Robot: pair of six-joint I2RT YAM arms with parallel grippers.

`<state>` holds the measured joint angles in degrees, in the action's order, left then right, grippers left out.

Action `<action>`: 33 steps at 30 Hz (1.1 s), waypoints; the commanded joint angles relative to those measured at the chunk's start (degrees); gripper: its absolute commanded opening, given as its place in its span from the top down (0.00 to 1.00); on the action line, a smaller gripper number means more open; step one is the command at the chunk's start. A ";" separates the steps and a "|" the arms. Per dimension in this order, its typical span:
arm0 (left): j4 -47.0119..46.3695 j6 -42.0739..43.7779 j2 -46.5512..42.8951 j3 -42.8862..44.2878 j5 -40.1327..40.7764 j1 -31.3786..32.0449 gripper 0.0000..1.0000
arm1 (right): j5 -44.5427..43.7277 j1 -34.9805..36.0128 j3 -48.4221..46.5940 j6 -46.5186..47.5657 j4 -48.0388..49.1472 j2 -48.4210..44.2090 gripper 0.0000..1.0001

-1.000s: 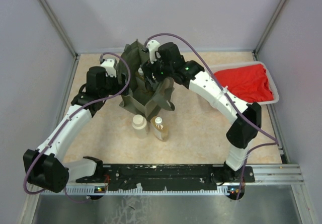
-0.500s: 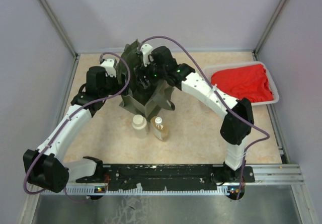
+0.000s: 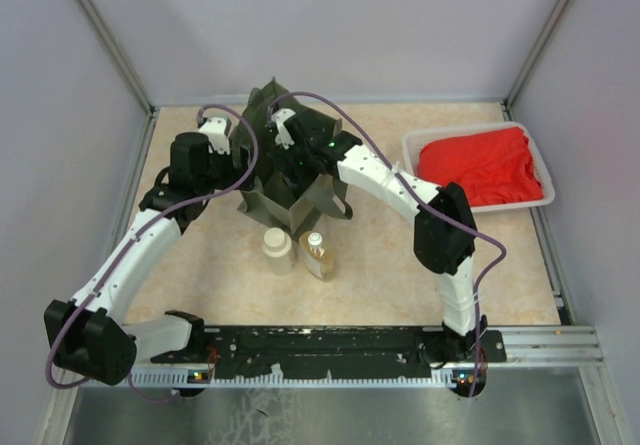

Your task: Place the personal care products into the canvas bag

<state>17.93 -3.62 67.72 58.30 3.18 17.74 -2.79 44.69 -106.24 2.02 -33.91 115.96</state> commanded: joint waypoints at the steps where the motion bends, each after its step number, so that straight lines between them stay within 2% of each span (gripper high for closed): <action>1: 2.46 0.94 -0.26 0.54 0.15 -0.17 0.00 | -12.29 -0.03 -8.02 2.08 1.33 -2.49 1.00; 6: 2.55 0.99 -0.14 0.41 0.30 -0.20 0.00 | -14.56 -0.62 -9.19 2.21 -1.94 -1.17 1.00; 10: 2.56 0.94 0.02 0.37 0.23 -0.18 0.00 | -14.91 -0.74 -9.34 2.50 -3.06 -0.38 0.92; 14: 2.54 0.97 0.17 0.32 0.09 -0.16 0.00 | -13.32 -0.74 -9.52 2.46 -3.04 -0.42 0.59; 18: 2.54 0.95 0.28 0.36 0.07 -0.20 0.00 | -11.58 -0.74 -10.32 2.37 -2.83 -1.37 0.30; 20: 2.54 0.89 0.43 0.32 0.07 -0.19 0.00 | -10.86 -0.74 -10.75 2.45 -2.74 -2.25 0.18; 23: 2.54 0.88 0.76 0.39 -0.23 -0.16 0.00 | -10.03 -0.66 -12.17 2.91 -3.16 -3.26 0.05; 25: 2.54 0.85 0.94 0.45 -0.35 -0.18 0.00 | -9.58 -0.65 -13.85 3.11 -3.98 -3.84 0.01; 29: 2.46 0.72 1.09 0.50 -0.47 -0.16 0.00 | -10.61 -0.19 -16.27 3.51 -5.55 -5.55 0.01; 33: 2.46 0.71 1.25 0.57 -0.28 -0.16 0.00 | -13.96 1.01 -14.54 2.94 -5.93 -10.69 0.01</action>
<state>18.09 -3.64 67.92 58.30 2.85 17.74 -12.51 44.71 -119.07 4.36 -40.10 113.80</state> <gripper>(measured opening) 0.998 0.990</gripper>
